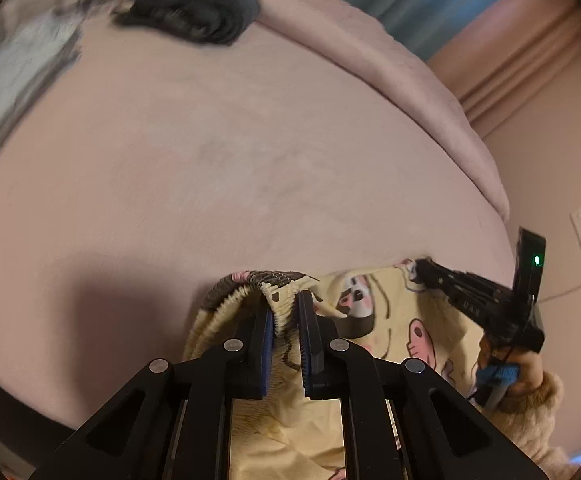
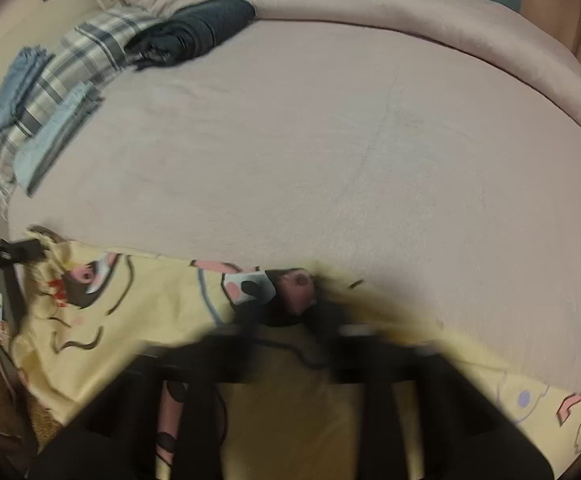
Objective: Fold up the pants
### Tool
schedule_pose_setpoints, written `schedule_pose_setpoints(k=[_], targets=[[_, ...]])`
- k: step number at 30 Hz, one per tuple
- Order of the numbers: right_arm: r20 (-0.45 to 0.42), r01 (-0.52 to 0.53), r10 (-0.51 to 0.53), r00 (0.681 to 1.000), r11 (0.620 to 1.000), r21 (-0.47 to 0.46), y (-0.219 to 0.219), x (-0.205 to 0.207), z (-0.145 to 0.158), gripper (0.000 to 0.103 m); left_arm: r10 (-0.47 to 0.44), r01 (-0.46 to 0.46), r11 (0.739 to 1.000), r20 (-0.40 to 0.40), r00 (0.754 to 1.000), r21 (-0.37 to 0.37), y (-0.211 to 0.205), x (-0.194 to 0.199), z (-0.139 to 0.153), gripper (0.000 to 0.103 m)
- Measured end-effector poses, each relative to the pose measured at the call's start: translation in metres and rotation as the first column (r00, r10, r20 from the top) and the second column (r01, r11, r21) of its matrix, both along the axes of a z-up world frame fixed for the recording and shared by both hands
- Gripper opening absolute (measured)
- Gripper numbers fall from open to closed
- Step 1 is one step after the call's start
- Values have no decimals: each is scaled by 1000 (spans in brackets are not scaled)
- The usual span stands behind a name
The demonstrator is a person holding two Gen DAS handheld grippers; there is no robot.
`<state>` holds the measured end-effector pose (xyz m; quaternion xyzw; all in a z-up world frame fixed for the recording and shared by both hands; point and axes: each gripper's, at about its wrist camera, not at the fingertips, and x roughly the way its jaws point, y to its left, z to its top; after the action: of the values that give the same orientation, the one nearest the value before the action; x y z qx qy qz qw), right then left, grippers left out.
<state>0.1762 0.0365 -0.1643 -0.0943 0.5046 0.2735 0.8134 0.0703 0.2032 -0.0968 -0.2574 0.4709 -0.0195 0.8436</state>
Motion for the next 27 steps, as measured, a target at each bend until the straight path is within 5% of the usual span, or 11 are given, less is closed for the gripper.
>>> schedule_pose_setpoints(k=[5,9,11,12,13,15,18,21,27], targets=[[-34,95,-92,995,991,99,-18,22,11,7,-8,8,995,0,1000,101,7,18,9,9],[-95,121,-116,989,992,41,-6,37,-20,10,-11,21,996,-102,995,92,16,34,-23,11],[-27,113,-112,993,993,33,-2,29,-13,11,19,-12,998,-108,994,69,23,28,-24,19],[-9,91,-91,996,996,9,0,22,-9,22,27,-23,999,-86,996,45,27,22,-20,29],[13,78,-77,997,996,-34,4,14,-3,46,35,-33,999,-65,997,30,31,14,-16,38],[101,53,-42,994,993,-107,13,-6,15,64,69,-67,996,-42,997,63,38,-2,-9,45],[177,-33,58,982,990,-140,32,-39,42,62,109,-101,986,-56,992,134,46,-15,-11,45],[145,-189,194,970,981,-46,61,-72,62,62,156,-140,979,-100,983,147,55,-29,-24,45],[27,-478,478,878,872,105,131,-135,45,60,238,-220,964,-118,964,151,62,-54,-31,45]])
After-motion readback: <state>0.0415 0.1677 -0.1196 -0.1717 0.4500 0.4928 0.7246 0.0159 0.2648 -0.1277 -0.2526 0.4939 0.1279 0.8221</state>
